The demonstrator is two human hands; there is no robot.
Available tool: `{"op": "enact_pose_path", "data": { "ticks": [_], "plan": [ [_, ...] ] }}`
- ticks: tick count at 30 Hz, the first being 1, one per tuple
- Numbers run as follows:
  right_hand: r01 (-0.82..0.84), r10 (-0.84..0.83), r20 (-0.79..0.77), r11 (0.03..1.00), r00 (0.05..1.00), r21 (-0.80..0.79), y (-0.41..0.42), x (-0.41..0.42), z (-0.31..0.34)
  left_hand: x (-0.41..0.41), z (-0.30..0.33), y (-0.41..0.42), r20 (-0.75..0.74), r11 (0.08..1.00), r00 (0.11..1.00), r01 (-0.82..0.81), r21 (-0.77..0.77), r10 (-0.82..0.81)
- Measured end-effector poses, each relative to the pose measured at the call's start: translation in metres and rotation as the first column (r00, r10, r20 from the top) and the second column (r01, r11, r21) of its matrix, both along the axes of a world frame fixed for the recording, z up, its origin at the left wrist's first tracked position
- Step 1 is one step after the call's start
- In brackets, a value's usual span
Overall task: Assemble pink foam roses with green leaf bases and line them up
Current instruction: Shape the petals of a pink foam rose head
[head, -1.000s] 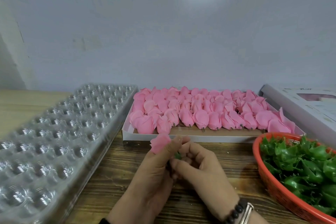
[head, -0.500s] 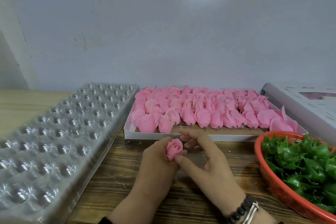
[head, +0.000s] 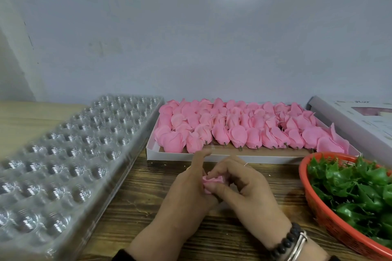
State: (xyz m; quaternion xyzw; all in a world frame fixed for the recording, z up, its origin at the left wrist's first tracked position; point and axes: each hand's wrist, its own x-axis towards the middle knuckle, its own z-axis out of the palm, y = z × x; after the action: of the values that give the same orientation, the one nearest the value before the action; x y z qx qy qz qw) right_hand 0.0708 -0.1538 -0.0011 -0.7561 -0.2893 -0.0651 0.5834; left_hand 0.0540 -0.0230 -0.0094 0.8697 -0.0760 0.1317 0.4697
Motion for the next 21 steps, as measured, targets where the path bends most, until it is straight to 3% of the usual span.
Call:
{"op": "enact_pose_path", "data": {
  "ticks": [5, 9, 15, 21],
  "plan": [
    [0.115, -0.079, -0.163, 0.968, 0.983, 0.221, -0.004, 0.007, 0.001, 0.000, -0.005, 0.004, -0.017, 0.999, 0.999, -0.041, -0.004, 0.041],
    [0.084, -0.036, -0.191, 0.966, 0.981, 0.246, -0.003, 0.005, 0.004, 0.000, -0.004, 0.005, -0.060, 0.992, 0.993, -0.101, 0.076, 0.106],
    [-0.025, 0.054, -0.173, 0.986, 0.983, 0.164, 0.005, -0.002, 0.003, -0.002, -0.003, -0.004, -0.002, 0.976, 0.978, -0.207, 0.074, 0.208],
    [0.031, -0.019, 0.114, 0.994, 0.993, -0.102, 0.005, -0.004, 0.003, -0.006, -0.003, -0.007, 0.088, 0.960, 0.979, -0.197, 0.200, 0.182]
  ]
}}
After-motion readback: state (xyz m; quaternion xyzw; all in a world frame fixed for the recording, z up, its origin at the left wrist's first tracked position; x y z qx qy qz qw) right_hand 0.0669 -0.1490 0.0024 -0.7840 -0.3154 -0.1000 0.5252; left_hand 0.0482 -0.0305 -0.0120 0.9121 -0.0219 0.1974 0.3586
